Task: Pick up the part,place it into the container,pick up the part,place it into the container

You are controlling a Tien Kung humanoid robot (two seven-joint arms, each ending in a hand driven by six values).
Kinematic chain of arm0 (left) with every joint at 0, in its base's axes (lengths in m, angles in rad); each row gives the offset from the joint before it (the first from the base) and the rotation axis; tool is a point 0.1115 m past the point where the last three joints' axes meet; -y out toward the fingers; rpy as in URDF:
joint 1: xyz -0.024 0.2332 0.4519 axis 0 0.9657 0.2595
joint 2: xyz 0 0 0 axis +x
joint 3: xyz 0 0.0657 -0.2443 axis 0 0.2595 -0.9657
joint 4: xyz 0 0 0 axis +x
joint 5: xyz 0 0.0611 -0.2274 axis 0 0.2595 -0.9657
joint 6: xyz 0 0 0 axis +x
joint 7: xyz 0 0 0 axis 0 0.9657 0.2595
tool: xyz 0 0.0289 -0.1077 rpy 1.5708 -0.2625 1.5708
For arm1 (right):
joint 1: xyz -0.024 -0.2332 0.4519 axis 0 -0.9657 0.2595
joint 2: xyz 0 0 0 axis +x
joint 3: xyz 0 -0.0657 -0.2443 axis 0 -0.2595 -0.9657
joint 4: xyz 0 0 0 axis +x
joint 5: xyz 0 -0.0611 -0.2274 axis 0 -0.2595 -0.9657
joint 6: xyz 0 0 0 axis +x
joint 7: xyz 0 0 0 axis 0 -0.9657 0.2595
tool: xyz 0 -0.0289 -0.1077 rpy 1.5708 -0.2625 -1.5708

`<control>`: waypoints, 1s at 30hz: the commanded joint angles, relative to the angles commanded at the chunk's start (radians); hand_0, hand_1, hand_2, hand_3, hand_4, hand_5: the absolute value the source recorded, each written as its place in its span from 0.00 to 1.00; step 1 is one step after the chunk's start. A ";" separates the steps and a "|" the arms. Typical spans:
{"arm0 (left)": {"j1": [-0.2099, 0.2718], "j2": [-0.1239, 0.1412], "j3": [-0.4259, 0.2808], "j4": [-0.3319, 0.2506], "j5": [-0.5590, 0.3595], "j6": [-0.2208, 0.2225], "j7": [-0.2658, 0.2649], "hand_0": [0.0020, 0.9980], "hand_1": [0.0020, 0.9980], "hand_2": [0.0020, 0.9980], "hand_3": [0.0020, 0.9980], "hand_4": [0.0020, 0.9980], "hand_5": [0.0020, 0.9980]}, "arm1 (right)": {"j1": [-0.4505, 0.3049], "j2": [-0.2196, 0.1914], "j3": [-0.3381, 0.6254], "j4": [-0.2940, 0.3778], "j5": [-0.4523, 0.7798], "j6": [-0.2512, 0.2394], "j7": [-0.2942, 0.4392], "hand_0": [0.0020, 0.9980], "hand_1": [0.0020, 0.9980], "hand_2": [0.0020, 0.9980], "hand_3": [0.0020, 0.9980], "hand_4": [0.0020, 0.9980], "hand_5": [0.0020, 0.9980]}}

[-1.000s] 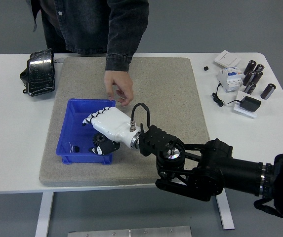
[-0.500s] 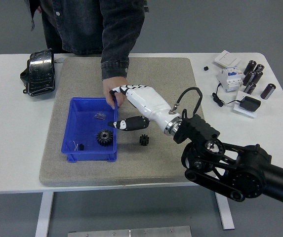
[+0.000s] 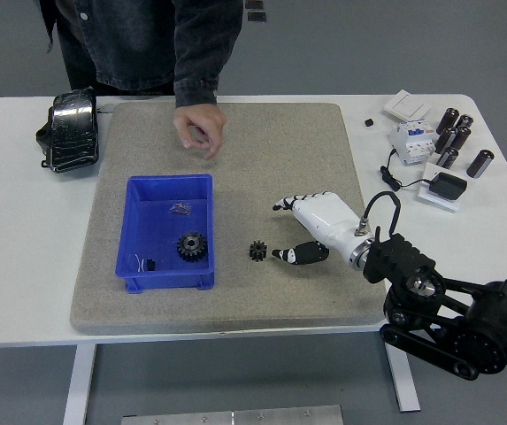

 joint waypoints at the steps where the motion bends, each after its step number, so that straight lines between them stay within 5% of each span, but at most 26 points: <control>1: 0.000 0.000 -0.001 0.000 0.001 0.000 0.001 0.69 0.69 0.69 0.71 0.76 0.22 | 0.001 0.001 -0.008 0.000 0.002 0.001 0.000 0.53 0.65 0.75 0.77 0.84 0.44; 11: -0.003 0.000 -0.004 0.000 0.005 0.000 0.002 0.69 0.69 0.69 0.71 0.76 0.22 | 0.046 0.041 -0.093 -0.012 0.030 0.003 0.006 0.52 0.64 0.75 0.76 0.82 0.43; 12: -0.003 0.000 -0.003 0.000 0.004 0.000 0.001 0.69 0.69 0.69 0.71 0.76 0.22 | 0.051 0.046 -0.100 -0.017 0.033 0.003 0.007 0.47 0.59 0.69 0.73 0.81 0.43; 17: -0.003 0.000 -0.006 -0.001 0.008 0.001 0.003 0.69 0.69 0.69 0.71 0.76 0.22 | 0.068 0.067 -0.126 -0.034 0.042 0.002 0.011 0.47 0.59 0.69 0.73 0.81 0.43; 18: -0.003 0.000 -0.006 -0.001 0.008 0.001 0.003 0.69 0.69 0.69 0.71 0.76 0.22 | 0.071 0.070 -0.129 -0.039 0.042 0.002 0.012 0.41 0.51 0.62 0.68 0.78 0.41; 23: -0.004 0.000 -0.005 -0.001 0.005 0.001 0.002 0.69 0.69 0.69 0.71 0.76 0.22 | 0.075 0.078 -0.136 -0.054 0.044 -0.002 0.019 0.41 0.51 0.62 0.68 0.78 0.41; 24: -0.004 0.000 -0.005 -0.001 0.005 0.001 0.002 0.69 0.69 0.69 0.70 0.76 0.22 | 0.075 0.078 -0.136 -0.055 0.044 -0.003 0.020 0.35 0.43 0.52 0.67 0.66 0.34; 29: -0.004 0.000 -0.004 -0.001 0.002 0.002 0.001 0.69 0.69 0.69 0.70 0.76 0.22 | 0.076 0.077 -0.142 -0.060 0.046 -0.009 0.025 0.35 0.43 0.52 0.67 0.66 0.34; 30: -0.004 0.001 -0.003 -0.001 0.001 0.002 0.000 0.69 0.69 0.69 0.70 0.76 0.22 | 0.075 0.077 -0.143 -0.061 0.047 -0.012 0.027 0.33 0.41 0.50 0.67 0.58 0.29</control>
